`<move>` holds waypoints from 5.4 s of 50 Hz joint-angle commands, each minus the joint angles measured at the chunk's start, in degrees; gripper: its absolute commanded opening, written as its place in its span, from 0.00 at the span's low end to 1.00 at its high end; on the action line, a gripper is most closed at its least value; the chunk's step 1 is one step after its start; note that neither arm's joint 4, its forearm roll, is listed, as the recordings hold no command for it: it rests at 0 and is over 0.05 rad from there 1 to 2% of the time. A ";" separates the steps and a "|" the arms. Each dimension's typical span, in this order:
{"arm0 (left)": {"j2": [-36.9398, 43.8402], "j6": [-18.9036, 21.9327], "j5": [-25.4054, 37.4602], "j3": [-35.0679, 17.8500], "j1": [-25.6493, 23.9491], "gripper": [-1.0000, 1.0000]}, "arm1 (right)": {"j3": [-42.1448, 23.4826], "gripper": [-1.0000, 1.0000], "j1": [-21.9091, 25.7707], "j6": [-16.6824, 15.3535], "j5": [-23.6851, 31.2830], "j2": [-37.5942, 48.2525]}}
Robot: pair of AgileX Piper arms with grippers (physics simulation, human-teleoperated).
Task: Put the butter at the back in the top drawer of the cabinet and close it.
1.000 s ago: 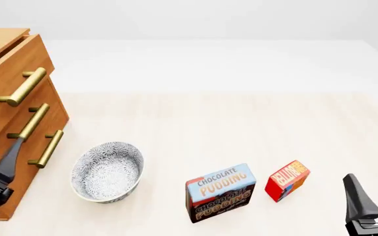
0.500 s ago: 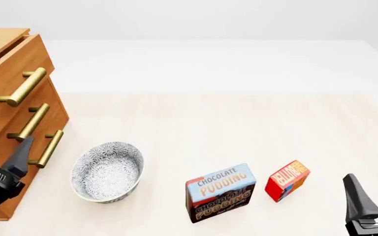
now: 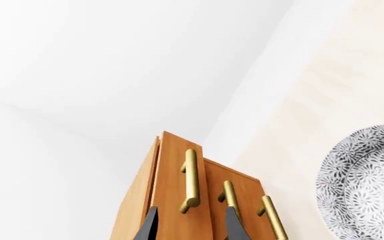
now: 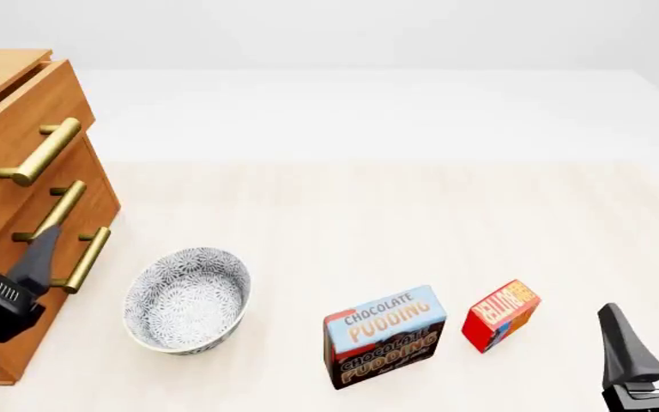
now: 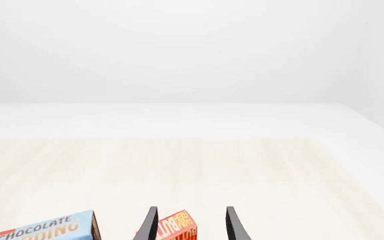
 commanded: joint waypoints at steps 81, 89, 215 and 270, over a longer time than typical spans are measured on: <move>13.90 8.80 -16.18 1.67 6.18 1.00 | 0.00 1.00 0.00 0.00 0.00 0.00; 14.76 9.10 -17.08 1.75 6.48 1.00 | 0.00 1.00 0.00 0.00 0.00 0.00; 29.17 10.65 -25.76 -1.07 10.53 1.00 | 0.00 1.00 0.00 0.00 0.00 0.00; 31.19 9.35 -25.64 -3.29 9.04 0.00 | 0.00 1.00 0.00 0.00 0.00 0.00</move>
